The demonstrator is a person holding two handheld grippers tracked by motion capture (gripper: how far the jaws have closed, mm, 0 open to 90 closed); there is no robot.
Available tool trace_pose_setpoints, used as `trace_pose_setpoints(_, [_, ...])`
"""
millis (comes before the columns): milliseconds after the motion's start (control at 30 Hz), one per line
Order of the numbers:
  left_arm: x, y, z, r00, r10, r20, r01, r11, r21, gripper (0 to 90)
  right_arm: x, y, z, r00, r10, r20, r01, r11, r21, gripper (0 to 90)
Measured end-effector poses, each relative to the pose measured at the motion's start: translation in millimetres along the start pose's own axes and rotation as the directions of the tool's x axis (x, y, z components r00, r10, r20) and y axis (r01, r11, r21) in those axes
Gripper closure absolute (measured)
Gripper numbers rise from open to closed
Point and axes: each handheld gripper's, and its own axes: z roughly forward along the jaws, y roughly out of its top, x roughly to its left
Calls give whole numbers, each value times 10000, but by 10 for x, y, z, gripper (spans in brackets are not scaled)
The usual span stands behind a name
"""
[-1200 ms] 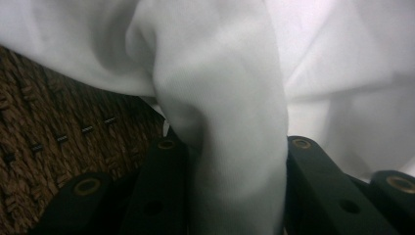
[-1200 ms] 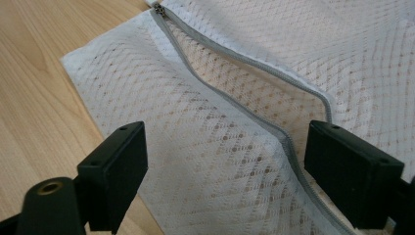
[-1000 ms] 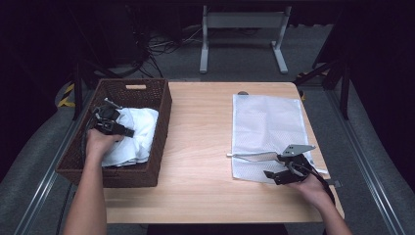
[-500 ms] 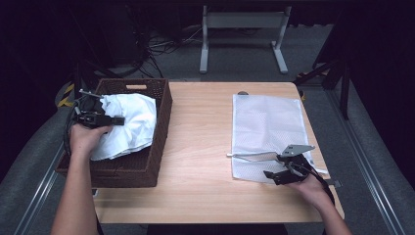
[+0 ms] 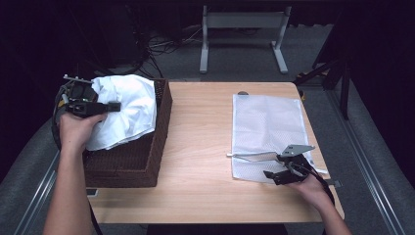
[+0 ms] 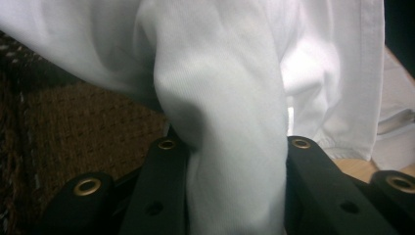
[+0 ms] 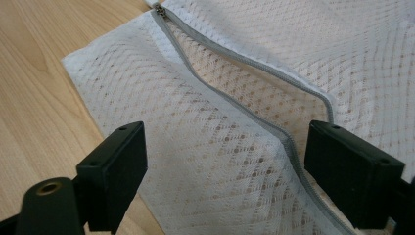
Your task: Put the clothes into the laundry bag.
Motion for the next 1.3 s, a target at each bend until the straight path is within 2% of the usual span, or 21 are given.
trace_pose_setpoints(133, [-176, 76, -29, 9987, 405, 297, -401, 9991, -137, 734, -2, 0, 0, 10000, -1, 2, 1, 10000, -9, 167])
trace_pose_setpoints(233, [-283, 104, -11, 9973, 516, 521, -503, 9984, -263, 733, -4, -1, -3, 10000, 8, -2, -8, 10000, -10, 167])
trace_pose_setpoints(367, [-456, 143, 53, 9943, 758, 749, -734, 9967, -336, 733, -4, -1, -5, 10000, 8, -10, -8, 10000, -11, 167])
trace_pose_setpoints(467, [-637, 178, 146, 9910, 933, 958, -907, 9954, -312, 733, -6, -4, -7, 10000, 32, -21, -32, 10000, -3, 167])
trace_pose_setpoints(500, [-637, 178, 146, 9910, 933, 958, -907, 9954, -312, 733, -9, -5, -7, 10000, 45, -17, -45, 10000, -9, 167])
trace_pose_setpoints(533, [-714, 195, 202, 9882, 1123, 1043, -1102, 9936, -253, 733, -11, -6, -8, 10000, 49, -20, -49, 10000, -12, 167])
trace_pose_setpoints(633, [-848, 211, 311, 9841, 1310, 1197, -1295, 9914, -205, 733, -15, -7, -12, 10000, 39, -16, -39, 10000, -22, 167])
trace_pose_setpoints(733, [-937, 215, 389, 9819, 1320, 1357, -1309, 9913, -165, 733, -13, -8, -14, 10000, 50, -38, -50, 10000, -29, 166])
trace_pose_setpoints(767, [-1019, 220, 467, 9786, 1436, 1476, -1439, 9896, -86, 733, -12, -9, -15, 10000, 53, -45, -54, 10000, -28, 167])
trace_pose_setpoints(800, [-1019, 220, 467, 9786, 1436, 1476, -1439, 9896, -86, 733, -12, -9, -15, 10000, 53, -45, -54, 10000, -28, 167])
trace_pose_setpoints(833, [-1099, 219, 549, 9757, 1508, 1592, -1520, 9884, -48, 733, -13, -12, -15, 10000, 58, -53, -59, 10000, -22, 167])
trace_pose_setpoints(867, [-1099, 219, 549, 9757, 1508, 1592, -1520, 9884, -48, 732, -13, -12, -15, 10000, 58, -53, -59, 10000, -22, 167])
trace_pose_setpoints(1133, [-1396, 176, 903, 9654, 1755, 1927, -1821, 9831, 168, 733, -20, -17, -15, 9999, 83, -61, -84, 10000, -37, 167])
trace_pose_setpoints(1300, [-1553, 137, 1156, 9639, 1786, 1977, -1905, 9807, 430, 732, -22, -17, -13, 10000, 36, -74, -36, 10000, -53, 166])
